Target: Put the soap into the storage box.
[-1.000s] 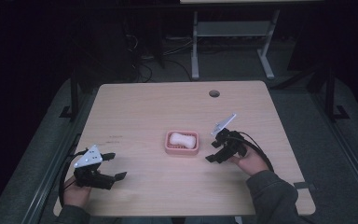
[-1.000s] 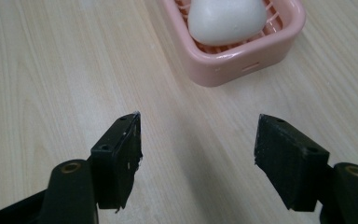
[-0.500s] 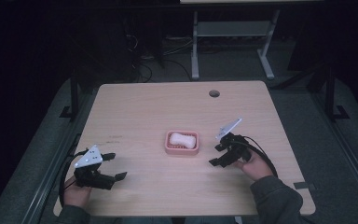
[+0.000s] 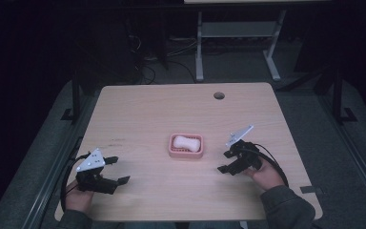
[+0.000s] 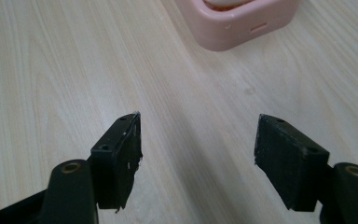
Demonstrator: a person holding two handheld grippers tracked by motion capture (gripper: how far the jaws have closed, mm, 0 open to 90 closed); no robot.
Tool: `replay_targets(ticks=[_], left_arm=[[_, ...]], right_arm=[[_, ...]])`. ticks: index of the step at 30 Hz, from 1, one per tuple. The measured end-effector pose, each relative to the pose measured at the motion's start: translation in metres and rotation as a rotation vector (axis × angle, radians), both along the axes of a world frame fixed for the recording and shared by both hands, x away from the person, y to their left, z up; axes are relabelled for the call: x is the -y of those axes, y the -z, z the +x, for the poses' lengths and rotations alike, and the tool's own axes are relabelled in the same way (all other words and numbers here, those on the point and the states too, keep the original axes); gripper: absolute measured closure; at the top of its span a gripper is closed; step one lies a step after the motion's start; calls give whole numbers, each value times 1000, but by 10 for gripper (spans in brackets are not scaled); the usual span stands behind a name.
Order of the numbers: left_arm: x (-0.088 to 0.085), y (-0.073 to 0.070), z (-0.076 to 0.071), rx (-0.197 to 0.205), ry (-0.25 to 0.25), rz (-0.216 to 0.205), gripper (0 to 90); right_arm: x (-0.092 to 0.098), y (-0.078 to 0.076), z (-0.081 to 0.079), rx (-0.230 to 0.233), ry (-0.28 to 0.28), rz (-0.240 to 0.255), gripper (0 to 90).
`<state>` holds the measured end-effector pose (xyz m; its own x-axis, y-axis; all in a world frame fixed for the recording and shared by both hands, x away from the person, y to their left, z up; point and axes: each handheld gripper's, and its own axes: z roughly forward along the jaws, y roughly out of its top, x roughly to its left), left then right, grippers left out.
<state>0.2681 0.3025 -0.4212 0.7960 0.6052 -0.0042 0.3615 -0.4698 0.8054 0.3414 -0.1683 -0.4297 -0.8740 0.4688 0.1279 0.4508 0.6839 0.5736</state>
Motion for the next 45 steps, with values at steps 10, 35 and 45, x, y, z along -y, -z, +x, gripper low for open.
replay_targets(ticks=[10, 35, 45], left_arm=[[2, 1, 0, -1, 4, 3, 148], [3, 1, -1, -4, 7, 11, 148], [5, 2, -1, -6, 11, 15, 148]], right_arm=[[16, 5, -13, -2, 33, 20, 313], [41, 15, -42, -5, 88, 41, 313], [52, 17, -54, 16, 104, 49, 313]])
